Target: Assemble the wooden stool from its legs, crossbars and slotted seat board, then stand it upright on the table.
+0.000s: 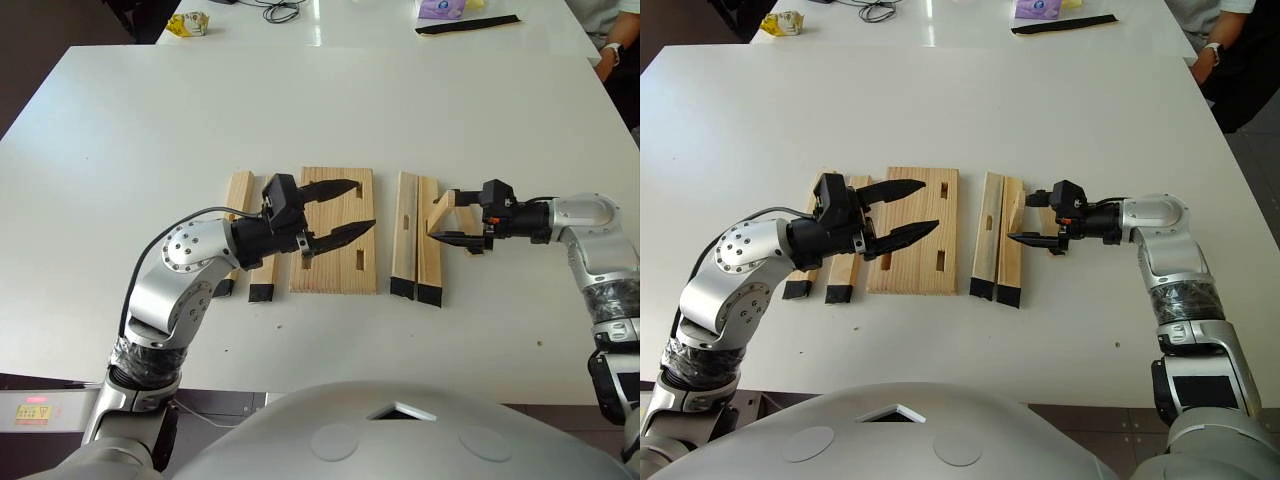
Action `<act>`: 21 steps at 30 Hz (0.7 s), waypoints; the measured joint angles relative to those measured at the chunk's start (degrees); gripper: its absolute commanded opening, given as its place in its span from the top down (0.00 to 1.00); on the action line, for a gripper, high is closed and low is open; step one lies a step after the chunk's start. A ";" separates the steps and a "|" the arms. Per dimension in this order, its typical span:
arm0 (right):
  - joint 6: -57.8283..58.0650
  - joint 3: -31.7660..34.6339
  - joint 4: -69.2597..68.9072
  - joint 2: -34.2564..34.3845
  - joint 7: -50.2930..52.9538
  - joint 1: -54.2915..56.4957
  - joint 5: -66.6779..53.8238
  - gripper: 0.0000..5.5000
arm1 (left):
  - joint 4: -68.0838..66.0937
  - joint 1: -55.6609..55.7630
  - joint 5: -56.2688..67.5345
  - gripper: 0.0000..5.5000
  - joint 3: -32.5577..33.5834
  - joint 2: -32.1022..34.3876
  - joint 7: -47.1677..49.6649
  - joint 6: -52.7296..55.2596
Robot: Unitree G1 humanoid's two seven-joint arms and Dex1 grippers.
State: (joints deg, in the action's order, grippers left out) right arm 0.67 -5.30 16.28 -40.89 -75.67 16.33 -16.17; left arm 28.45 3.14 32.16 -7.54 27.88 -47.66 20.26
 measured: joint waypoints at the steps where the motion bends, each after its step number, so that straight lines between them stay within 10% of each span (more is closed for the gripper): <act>1: 0.82 0.85 -1.39 -0.27 0.08 -0.02 -0.79 0.36 | 0.02 -0.04 -0.01 0.44 0.05 -0.19 0.15 -0.01; 11: 20.42 10.73 -24.82 -5.05 2.06 -4.04 -17.79 0.36 | 0.20 -0.50 -0.02 0.44 0.80 -0.68 0.91 -0.32; 21: 24.34 7.10 -32.07 7.46 17.32 -1.13 -21.19 0.36 | -1.26 0.78 -0.04 0.44 0.95 -0.87 0.68 -0.54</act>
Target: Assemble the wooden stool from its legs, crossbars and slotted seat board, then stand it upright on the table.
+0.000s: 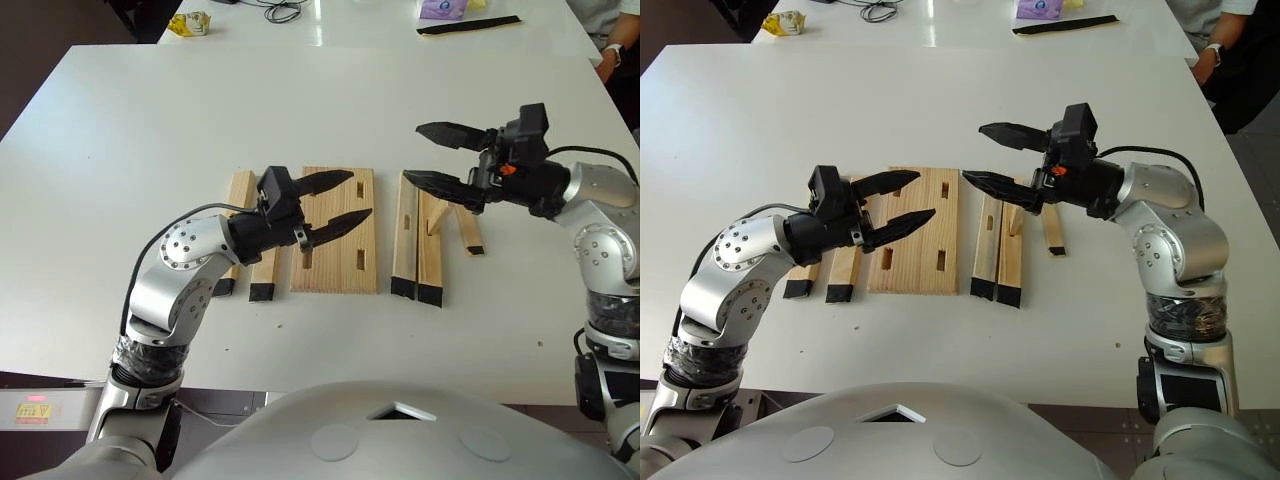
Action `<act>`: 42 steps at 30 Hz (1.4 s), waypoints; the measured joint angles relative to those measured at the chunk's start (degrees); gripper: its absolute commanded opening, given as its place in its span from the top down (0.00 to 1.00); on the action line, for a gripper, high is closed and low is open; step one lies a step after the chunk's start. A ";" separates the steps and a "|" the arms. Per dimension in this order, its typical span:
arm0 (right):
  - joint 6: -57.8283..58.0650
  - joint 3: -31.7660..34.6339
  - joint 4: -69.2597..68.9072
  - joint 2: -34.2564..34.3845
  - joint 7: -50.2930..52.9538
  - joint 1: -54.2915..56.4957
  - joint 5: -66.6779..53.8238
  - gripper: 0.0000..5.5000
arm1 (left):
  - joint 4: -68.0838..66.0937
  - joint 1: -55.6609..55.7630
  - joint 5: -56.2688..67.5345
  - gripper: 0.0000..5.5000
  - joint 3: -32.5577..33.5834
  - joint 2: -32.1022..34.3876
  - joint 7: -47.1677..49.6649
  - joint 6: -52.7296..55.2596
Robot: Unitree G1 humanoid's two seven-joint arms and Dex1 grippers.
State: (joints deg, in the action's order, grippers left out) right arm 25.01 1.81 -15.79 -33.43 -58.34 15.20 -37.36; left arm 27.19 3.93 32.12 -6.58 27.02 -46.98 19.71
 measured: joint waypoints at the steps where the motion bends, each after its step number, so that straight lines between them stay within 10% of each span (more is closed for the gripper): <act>1: -0.59 -0.94 0.08 0.48 0.15 -0.42 1.00 0.36 | -0.20 0.06 -0.02 0.44 -0.07 -0.04 0.00 0.00; 28: -20.97 -3.99 15.36 3.17 -0.09 -0.83 11.52 0.36 | -1.03 0.27 -0.66 0.44 0.14 -0.37 -0.23 -0.49; 42: 11.56 18.85 -6.23 -0.08 27.24 2.70 -23.02 0.36 | 0.23 -2.56 -0.84 0.44 1.34 -1.20 3.46 -0.56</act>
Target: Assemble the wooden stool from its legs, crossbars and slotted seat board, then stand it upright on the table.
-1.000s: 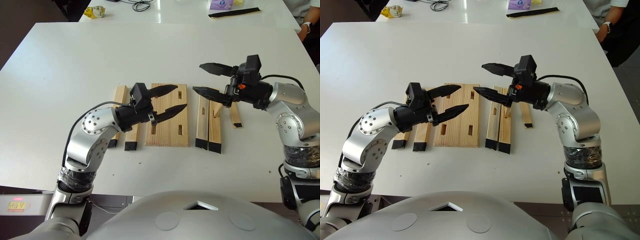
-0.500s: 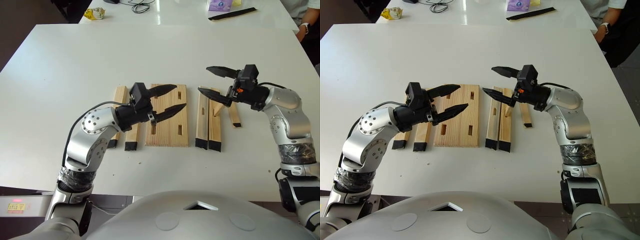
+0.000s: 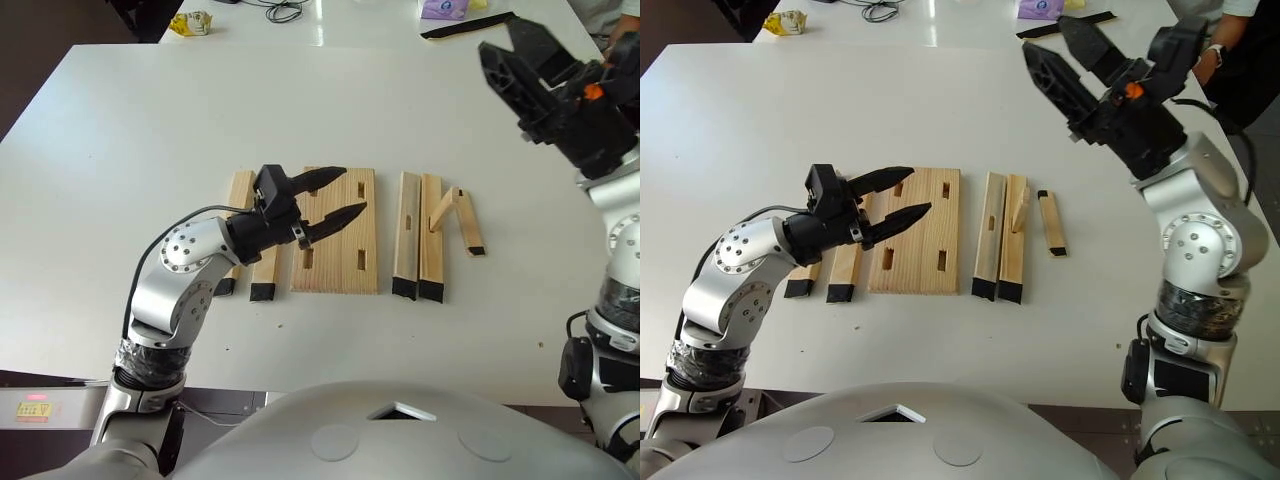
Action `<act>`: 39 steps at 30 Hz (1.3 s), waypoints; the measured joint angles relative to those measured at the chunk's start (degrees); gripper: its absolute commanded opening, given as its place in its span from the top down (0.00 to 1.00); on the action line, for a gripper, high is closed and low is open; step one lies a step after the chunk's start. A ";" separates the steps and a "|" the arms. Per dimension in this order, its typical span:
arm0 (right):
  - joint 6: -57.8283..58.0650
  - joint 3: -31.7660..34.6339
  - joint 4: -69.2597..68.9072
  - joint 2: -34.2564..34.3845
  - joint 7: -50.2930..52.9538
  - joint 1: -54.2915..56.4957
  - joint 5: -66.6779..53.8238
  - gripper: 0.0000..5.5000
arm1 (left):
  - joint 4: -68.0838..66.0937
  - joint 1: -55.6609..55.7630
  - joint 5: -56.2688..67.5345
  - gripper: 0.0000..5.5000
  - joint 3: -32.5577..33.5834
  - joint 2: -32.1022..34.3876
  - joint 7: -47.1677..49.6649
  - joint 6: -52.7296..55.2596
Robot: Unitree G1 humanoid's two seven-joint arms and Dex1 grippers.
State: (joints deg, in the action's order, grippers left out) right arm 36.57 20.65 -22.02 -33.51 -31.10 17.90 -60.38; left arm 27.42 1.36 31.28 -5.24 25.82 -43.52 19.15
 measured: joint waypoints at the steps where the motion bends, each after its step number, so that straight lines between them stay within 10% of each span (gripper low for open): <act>1: 3.34 2.94 -2.46 -2.31 2.46 -2.31 -4.07 0.36 | 0.31 -0.63 0.00 0.44 0.67 -0.08 0.71 0.01; 8: 24.07 14.53 -14.45 -20.29 -4.82 -29.99 -15.09 0.36 | 4.47 -6.78 0.08 0.44 5.65 0.32 5.04 0.00; 13: 28.20 3.75 -19.14 -27.44 -8.62 -35.25 -8.27 0.36 | 5.50 -8.22 0.16 0.44 7.27 0.45 6.72 0.07; 24: 29.09 -16.02 -22.38 -15.79 15.47 -27.04 6.82 0.36 | 5.12 -8.12 -0.01 0.44 5.61 0.19 7.09 0.05; 39: 42.32 -13.69 -19.37 0.52 29.69 -25.12 13.06 0.36 | 4.53 -8.81 -0.55 0.44 5.33 0.14 7.16 -0.46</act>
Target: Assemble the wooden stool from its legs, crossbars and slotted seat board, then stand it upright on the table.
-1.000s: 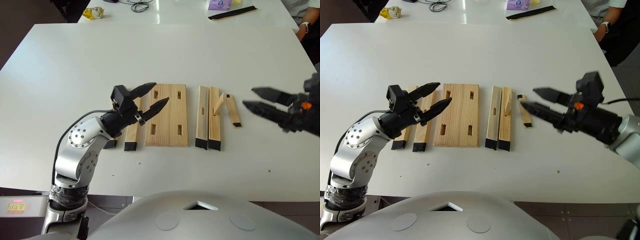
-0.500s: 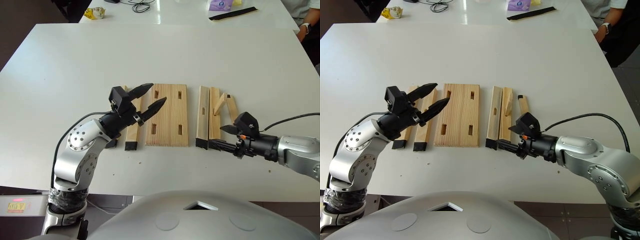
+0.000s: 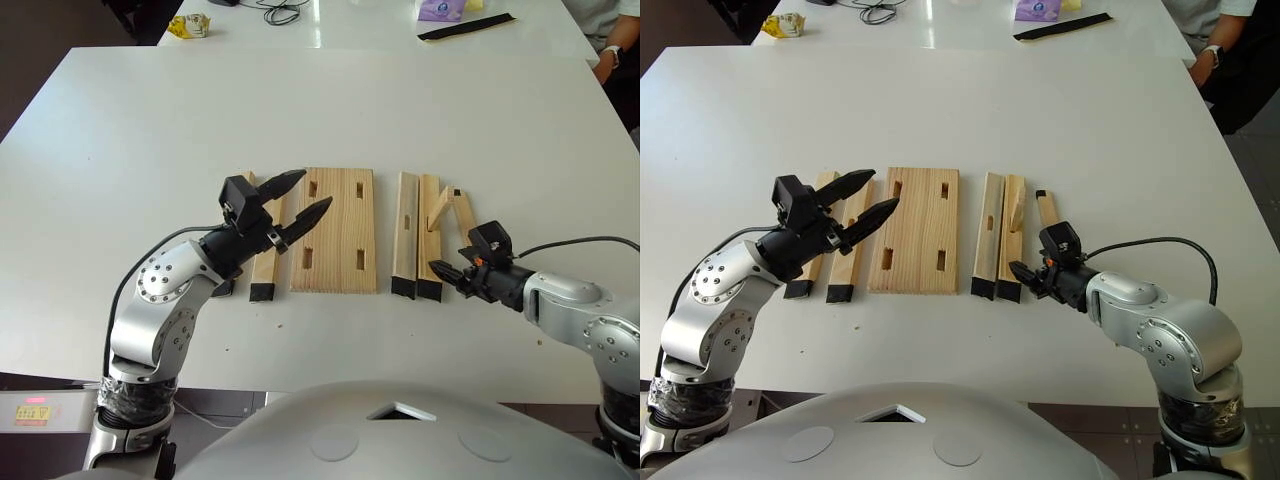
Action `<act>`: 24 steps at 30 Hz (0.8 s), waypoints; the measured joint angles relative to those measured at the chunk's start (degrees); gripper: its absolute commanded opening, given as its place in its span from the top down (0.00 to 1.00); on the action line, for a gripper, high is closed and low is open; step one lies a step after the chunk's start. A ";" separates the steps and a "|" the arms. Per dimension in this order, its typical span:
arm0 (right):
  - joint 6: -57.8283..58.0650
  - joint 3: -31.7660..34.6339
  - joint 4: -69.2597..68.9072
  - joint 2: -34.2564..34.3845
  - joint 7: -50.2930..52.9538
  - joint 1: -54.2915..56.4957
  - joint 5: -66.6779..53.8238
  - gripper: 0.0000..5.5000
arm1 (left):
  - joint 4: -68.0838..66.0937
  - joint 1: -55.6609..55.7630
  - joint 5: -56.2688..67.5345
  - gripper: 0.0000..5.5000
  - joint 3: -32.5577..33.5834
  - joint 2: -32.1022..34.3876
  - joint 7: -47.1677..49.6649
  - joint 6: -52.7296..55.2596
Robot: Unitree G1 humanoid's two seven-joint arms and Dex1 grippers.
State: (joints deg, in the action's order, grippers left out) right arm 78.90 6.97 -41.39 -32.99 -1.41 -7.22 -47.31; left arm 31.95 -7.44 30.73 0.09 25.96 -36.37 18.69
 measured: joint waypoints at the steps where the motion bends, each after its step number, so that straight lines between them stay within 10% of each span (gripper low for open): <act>1: 1.00 0.47 -0.13 0.91 0.06 0.32 -0.05 0.36 | 0.01 -0.07 -0.11 0.44 -0.01 -0.03 0.01 -0.14; 24: 9.91 -0.34 -2.49 7.94 -2.80 3.45 5.88 0.36 | 0.95 -0.95 -0.94 0.44 -0.97 -1.25 0.52 -0.70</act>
State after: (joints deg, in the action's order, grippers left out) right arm 88.80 6.63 -43.88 -25.05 -4.21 -3.77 -41.43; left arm 32.90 -8.39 29.79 -0.89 24.72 -35.85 17.99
